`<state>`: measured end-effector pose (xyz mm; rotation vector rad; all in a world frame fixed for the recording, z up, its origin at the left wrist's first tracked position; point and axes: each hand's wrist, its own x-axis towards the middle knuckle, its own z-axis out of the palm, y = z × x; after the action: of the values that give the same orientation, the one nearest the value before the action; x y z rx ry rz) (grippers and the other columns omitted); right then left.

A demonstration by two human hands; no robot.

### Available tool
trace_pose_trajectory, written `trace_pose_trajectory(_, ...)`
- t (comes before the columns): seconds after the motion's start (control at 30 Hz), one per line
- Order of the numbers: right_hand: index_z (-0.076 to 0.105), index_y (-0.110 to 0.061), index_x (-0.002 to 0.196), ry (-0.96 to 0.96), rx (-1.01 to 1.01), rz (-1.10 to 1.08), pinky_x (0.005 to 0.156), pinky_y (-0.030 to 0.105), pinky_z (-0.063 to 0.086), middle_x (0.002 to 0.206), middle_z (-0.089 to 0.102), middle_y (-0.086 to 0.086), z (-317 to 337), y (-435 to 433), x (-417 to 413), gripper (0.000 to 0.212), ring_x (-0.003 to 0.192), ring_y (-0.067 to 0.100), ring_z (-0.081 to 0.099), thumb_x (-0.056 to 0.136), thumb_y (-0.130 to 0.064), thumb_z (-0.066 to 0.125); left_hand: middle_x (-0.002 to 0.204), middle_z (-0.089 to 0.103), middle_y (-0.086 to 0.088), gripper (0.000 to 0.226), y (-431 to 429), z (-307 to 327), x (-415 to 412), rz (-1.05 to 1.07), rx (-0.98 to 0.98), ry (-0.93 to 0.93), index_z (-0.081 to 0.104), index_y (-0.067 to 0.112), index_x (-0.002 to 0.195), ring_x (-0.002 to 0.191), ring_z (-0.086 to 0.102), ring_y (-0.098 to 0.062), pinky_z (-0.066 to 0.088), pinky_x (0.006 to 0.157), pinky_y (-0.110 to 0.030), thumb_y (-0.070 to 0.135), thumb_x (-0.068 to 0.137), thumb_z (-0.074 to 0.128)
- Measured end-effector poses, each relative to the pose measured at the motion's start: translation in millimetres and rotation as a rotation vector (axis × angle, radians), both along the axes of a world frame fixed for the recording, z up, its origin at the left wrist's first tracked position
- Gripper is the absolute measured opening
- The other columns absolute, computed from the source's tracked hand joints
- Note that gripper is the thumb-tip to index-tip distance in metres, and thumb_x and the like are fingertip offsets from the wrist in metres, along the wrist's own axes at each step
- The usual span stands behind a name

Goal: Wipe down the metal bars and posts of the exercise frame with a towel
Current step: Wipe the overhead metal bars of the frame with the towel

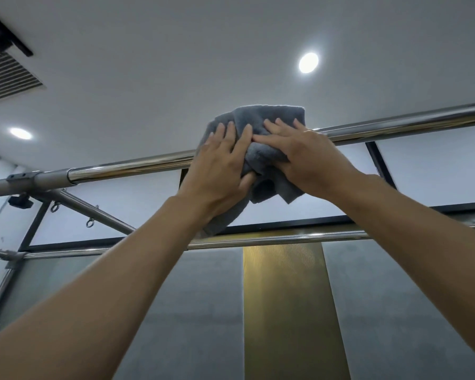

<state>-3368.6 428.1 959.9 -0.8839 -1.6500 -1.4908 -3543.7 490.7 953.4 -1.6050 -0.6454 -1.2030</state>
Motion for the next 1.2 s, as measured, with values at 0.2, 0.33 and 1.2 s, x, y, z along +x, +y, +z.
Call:
trace_pose_trajectory(0.2, 0.038, -0.023, 0.148, 0.064, 0.050, -0.010, 0.120, 0.042, 0.010, 0.158, 0.029, 0.010, 8, 24, -48, 0.043, 0.146, 0.030, 0.022, 0.105, -0.028, 0.037, 0.163, 0.012, -0.012, 0.064, 13, 8, -32, -0.078, -0.075, -0.079, 0.012, 0.009, 0.155, 0.151, 0.009, -0.025, 0.007, 0.121, -0.035, 0.030, 0.100, 0.038)
trace_pose_trajectory(0.33, 0.037, -0.025, 0.148, 0.065, 0.007, -0.024, 0.119, 0.045, 0.013, 0.160, 0.024, 0.006, -14, 34, -60, 0.044, 0.148, 0.030, 0.019, 0.104, -0.028, 0.038, 0.162, 0.012, -0.015, 0.069, 24, -19, -53, -0.049, -0.076, -0.056, 0.014, 0.008, 0.155, 0.151, 0.008, -0.027, 0.007, 0.123, -0.038, 0.042, 0.097, 0.031)
trace_pose_trajectory(1.2, 0.045, -0.025, 0.143, 0.096, -0.024, 0.004, 0.115, 0.047, 0.023, 0.156, 0.032, 0.007, -1, 71, -175, 0.041, 0.144, 0.033, 0.027, 0.103, -0.023, 0.039, 0.133, 0.048, -0.020, 0.041, 61, -5, -156, -0.004, -0.029, -0.138, 0.046, 0.004, 0.129, 0.118, 0.051, -0.033, 0.044, 0.096, -0.043, 0.024, 0.094, 0.043)
